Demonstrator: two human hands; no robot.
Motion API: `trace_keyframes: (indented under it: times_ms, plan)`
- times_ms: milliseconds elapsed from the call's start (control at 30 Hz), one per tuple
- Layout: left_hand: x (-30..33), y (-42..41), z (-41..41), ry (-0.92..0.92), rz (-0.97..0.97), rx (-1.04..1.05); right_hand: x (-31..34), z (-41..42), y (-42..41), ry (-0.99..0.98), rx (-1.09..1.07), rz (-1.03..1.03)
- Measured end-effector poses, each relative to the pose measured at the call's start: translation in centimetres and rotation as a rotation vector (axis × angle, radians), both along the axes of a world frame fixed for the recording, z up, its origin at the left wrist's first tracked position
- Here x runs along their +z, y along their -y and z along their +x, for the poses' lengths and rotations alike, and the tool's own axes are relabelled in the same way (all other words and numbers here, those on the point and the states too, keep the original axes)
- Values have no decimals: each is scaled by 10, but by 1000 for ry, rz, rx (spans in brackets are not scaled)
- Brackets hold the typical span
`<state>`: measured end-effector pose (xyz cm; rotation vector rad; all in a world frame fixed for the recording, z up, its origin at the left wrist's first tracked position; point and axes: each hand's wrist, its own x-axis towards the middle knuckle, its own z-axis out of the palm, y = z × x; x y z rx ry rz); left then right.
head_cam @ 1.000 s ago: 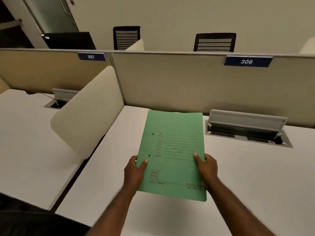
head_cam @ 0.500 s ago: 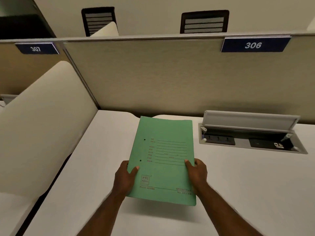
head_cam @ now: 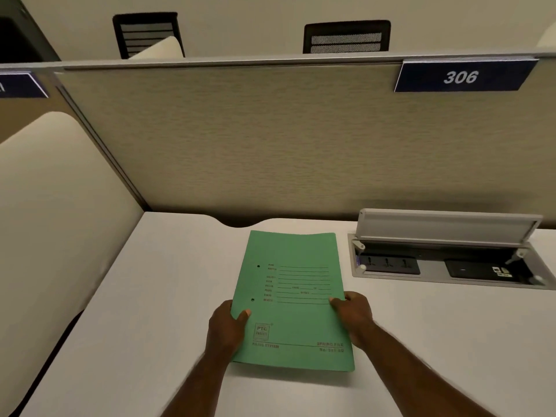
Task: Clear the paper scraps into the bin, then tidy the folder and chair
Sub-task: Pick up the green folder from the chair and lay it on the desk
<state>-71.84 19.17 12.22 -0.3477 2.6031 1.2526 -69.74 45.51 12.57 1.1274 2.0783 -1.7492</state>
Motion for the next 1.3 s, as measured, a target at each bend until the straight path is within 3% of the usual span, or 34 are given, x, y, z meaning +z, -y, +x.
trace_keyframes:
  times_ms: [467,667,800,1033,1167,1300]
  plan:
    - [-16,-12,-11,96,-118,-49,-4,-3,4,-10,40,89]
    - [-3,-8,3,136,-79,3,12,25,11,-16,52,140]
    - [25,3,28,5,-116,-88,33,65,24,-104,164,122]
    - [91,39,132,-369,-390,-403,79,178,59,-267,663,689]
    - [121,67,212,-486,-361,-388,111,244,80,-382,693,827]
    - [140,93,290,-504,-330,-266,132,304,101,-442,699,834]
